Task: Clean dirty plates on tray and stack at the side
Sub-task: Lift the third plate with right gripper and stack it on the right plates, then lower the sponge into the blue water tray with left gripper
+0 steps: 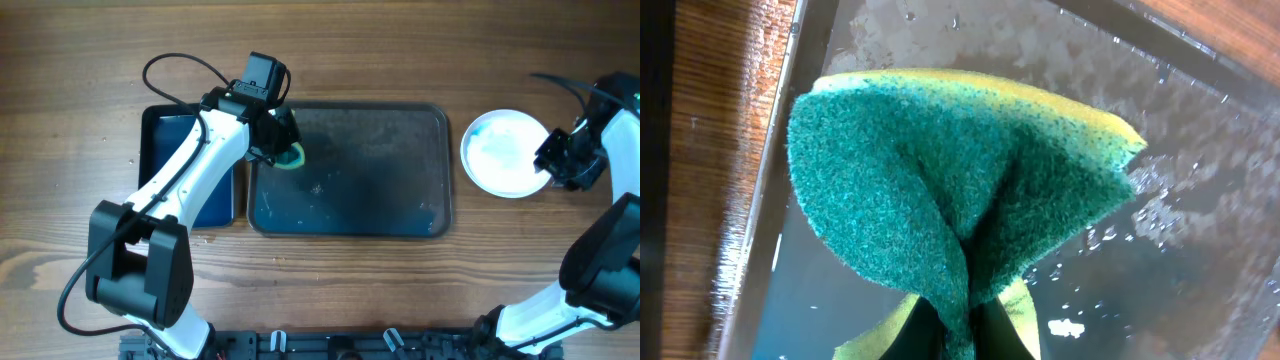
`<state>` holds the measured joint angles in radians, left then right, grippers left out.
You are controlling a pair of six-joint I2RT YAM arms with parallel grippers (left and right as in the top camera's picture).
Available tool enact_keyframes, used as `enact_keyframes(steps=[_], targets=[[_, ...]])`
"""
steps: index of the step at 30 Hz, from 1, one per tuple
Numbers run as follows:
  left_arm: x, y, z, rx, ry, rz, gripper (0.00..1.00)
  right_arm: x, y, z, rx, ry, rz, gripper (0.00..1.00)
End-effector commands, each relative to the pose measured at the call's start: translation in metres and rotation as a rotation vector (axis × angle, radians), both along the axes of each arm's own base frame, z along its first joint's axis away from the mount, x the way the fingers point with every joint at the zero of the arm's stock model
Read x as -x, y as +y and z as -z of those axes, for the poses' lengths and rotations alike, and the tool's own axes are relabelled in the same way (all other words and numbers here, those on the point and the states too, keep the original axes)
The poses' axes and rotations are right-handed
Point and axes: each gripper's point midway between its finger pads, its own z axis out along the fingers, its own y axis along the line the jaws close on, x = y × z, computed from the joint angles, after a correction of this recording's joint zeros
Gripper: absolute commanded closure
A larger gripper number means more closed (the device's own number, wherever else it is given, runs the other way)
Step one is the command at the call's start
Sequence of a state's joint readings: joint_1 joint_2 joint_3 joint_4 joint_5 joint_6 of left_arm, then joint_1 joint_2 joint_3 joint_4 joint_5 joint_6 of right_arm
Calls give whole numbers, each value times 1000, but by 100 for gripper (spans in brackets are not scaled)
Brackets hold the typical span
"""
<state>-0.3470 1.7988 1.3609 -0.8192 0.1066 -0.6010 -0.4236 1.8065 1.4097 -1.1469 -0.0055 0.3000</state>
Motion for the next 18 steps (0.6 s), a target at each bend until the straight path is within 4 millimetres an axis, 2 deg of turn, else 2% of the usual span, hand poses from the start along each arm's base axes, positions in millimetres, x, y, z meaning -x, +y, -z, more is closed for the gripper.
enact_keyframes(steps=[1, 3, 5, 9, 13, 18], targets=[[2, 5, -19, -16, -40, 96, 96, -36, 19, -77, -52, -257, -131, 53], [8, 17, -23, -34, -29, 107, 96, -48, 38, -101, -94, -352, -211, 40], [15, 38, -22, -73, 10, 83, 96, -57, 61, -117, -108, -411, -278, 37], [28, 79, -17, -130, 100, -6, 96, -71, 106, -118, -122, -427, -403, 37], [29, 132, -7, -229, 126, -119, 96, -86, 155, -117, -138, -456, -537, 37], [23, 166, 11, -264, 124, -62, 96, -89, 191, -110, -116, -441, -634, 36]])
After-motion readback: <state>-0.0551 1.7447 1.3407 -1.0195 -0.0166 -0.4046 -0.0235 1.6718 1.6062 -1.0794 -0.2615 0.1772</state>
